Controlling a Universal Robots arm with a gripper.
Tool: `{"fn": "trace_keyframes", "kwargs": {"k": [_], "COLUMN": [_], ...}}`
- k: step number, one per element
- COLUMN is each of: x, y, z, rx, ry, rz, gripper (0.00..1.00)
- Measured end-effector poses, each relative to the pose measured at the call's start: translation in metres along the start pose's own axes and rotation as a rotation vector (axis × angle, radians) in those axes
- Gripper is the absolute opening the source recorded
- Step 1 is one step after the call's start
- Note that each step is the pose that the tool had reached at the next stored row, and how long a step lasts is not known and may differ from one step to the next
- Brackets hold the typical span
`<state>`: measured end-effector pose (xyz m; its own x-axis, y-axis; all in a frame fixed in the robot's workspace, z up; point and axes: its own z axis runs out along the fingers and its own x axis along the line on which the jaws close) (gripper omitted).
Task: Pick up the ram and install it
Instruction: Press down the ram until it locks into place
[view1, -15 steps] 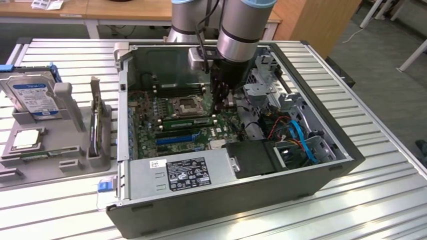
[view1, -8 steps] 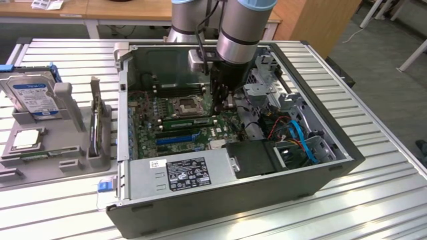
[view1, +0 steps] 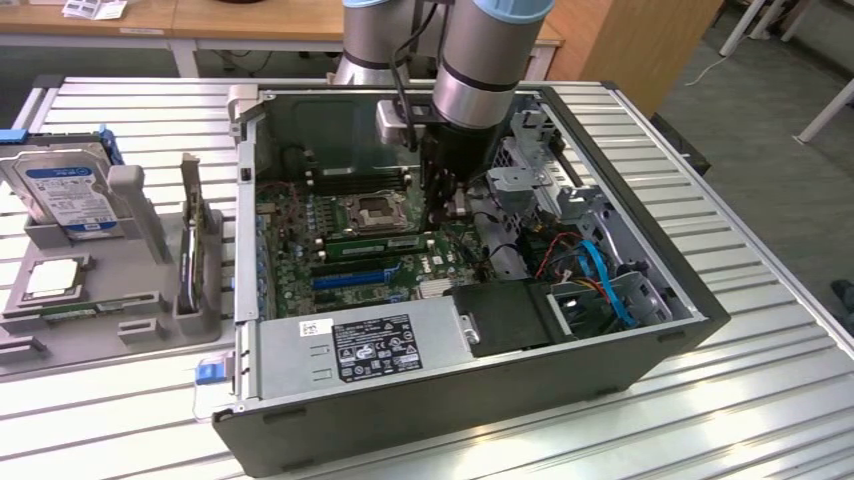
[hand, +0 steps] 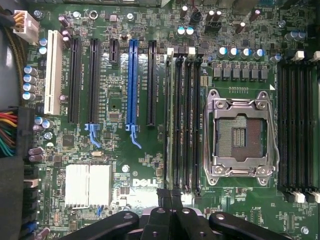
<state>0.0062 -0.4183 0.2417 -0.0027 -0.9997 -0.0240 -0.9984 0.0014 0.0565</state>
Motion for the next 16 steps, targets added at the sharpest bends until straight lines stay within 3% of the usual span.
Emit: {"fn": "trace_keyframes", "kwargs": {"k": [16], "x": [-0.0031], "y": [0.0007], "z": [0.002], "rx": [0.0], "ry": [0.0], "rz": [0.0], "gripper": [0.1]}}
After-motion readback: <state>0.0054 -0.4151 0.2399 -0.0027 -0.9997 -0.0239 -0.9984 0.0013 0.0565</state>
